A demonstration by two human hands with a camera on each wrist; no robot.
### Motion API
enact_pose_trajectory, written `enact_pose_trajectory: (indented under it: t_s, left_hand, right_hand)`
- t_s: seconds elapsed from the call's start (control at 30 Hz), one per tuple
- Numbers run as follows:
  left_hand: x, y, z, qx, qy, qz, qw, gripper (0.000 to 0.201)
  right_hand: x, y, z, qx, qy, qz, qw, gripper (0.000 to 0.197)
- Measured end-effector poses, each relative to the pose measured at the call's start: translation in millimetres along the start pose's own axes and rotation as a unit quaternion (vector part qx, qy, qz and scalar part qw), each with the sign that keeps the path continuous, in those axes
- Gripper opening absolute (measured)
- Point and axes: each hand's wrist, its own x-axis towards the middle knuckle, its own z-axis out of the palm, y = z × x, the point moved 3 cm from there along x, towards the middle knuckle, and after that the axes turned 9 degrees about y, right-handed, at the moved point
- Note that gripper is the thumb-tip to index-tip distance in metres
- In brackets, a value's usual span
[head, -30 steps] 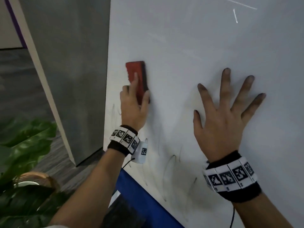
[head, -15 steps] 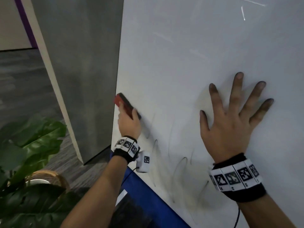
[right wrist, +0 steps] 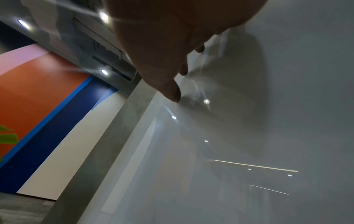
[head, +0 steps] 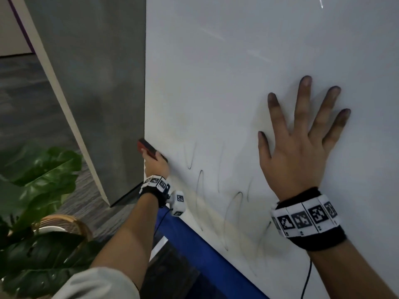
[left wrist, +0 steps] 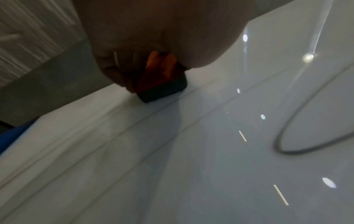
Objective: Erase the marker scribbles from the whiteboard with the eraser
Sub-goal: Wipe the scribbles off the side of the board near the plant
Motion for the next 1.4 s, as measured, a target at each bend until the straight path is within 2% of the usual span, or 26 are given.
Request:
enact_pose_trajectory:
  t_s: [0.07, 0.1, 0.17, 0.23, 0.27, 0.33, 0.4, 0.47, 0.53, 0.6, 0.67, 0.73, 0.8, 0.83, 0.9, 0.97, 1.03, 1.13, 1.23, 1.3, 1.33, 1.4]
  left_hand:
    - [-5.6, 12.6, -2.1, 0.026, -0.014, -0.048, 0.998, 0.062]
    - [-11.9, 25.2, -4.2, 0.034, -0.014, -0.039, 0.999, 0.062]
    - [-35.8, 55.0, -10.2, 0.018, 0.004, 0.05, 0.999, 0.063]
    - [-69.6, 76.1, -12.3, -0.027, 0.005, 0.186, 0.982, 0.063]
    - [-84.8, 79.6, -11.2, -0.049, -0.005, 0.233, 0.971, 0.063]
    - [-94.2, 73.3, -6.3, -0.063, -0.01, 0.256, 0.965, 0.064]
    - [-75.6, 55.5, -3.2, -0.032, 0.006, 0.192, 0.981, 0.065]
    - [-42.2, 29.3, 0.9, 0.006, 0.001, 0.065, 0.998, 0.065]
    - [-19.6, 13.8, 0.2, 0.03, -0.014, -0.032, 0.999, 0.065]
    - [-20.0, 18.4, -2.2, 0.042, -0.018, -0.045, 0.998, 0.064]
    - [-41.9, 36.4, -4.9, 0.045, -0.013, 0.013, 0.999, 0.064]
    - [-82.5, 54.8, -8.3, 0.011, -0.011, 0.128, 0.992, 0.064]
    - [-127.3, 65.2, -6.1, -0.02, -0.028, 0.292, 0.956, 0.064]
    - [-143.6, 67.1, -3.3, -0.023, -0.034, 0.354, 0.934, 0.065]
    - [-148.9, 64.5, 4.5, -0.024, -0.03, 0.393, 0.919, 0.066]
    - [-131.7, 54.0, 10.7, -0.019, -0.02, 0.365, 0.93, 0.066]
    - [-106.9, 38.0, 13.3, -0.029, -0.012, 0.307, 0.951, 0.066]
    - [-74.6, 10.5, 14.7, -0.046, 0.003, 0.202, 0.978, 0.064]
    - [-43.4, -24.1, 18.0, 0.002, 0.005, 0.059, 0.998, 0.063]
    - [-34.1, -48.6, 23.7, 0.026, -0.018, -0.057, 0.998, 0.064]
    - [-33.9, -56.2, 26.4, 0.016, -0.032, -0.095, 0.995, 0.065]
    - [-43.7, -55.9, 31.7, -0.022, -0.038, -0.129, 0.991, 0.069]
  right_hand:
    - [0.0, -0.5, -0.8, 0.007, -0.003, 0.002, 1.0, 0.066]
    - [0.1, -1.2, -0.9, 0.007, -0.006, 0.004, 1.0, 0.067]
    - [0.0, -3.6, -0.8, 0.008, -0.011, 0.009, 1.0, 0.069]
    - [-0.3, -6.3, -0.3, 0.012, -0.01, 0.014, 1.0, 0.07]
    - [-0.8, -6.9, -0.1, 0.012, -0.009, 0.014, 1.0, 0.07]
    - [-2.0, -5.9, 0.1, 0.01, -0.008, 0.009, 1.0, 0.069]
    - [-3.4, -2.9, 0.2, 0.01, -0.013, -0.002, 1.0, 0.07]
    - [-4.2, 0.5, 0.5, 0.005, -0.022, -0.016, 1.0, 0.072]
    - [-5.5, 1.6, -0.1, 0.002, -0.025, -0.026, 0.999, 0.073]
    - [-7.1, -0.2, -1.3, 0.004, -0.027, -0.027, 0.999, 0.073]
    - [-8.7, -2.5, -2.2, 0.006, -0.028, -0.025, 0.999, 0.074]
    - [-10.6, -4.3, -3.1, 0.009, -0.031, -0.023, 0.999, 0.073]
    - [-11.8, -4.2, -3.2, 0.011, -0.035, -0.026, 0.999, 0.073]
    - [-12.3, -3.1, -2.8, 0.009, -0.036, -0.027, 0.999, 0.073]
    - [-13.5, -0.3, -1.9, 0.006, -0.038, -0.033, 0.999, 0.072]
    - [-14.8, 2.9, -1.1, 0.005, -0.041, -0.04, 0.998, 0.071]
    - [-15.9, 5.4, 0.0, 0.002, -0.047, -0.049, 0.998, 0.071]
    - [-19.3, 7.8, -0.3, -0.002, -0.046, -0.06, 0.997, 0.07]
    - [-22.8, 6.1, -0.9, -0.007, -0.042, -0.066, 0.997, 0.069]
    - [-25.0, 4.0, -1.3, -0.007, -0.041, -0.065, 0.997, 0.069]
    - [-26.1, 3.3, -1.7, -0.007, -0.041, -0.062, 0.997, 0.069]
    - [-27.4, 2.7, -2.4, -0.006, -0.044, -0.059, 0.997, 0.069]
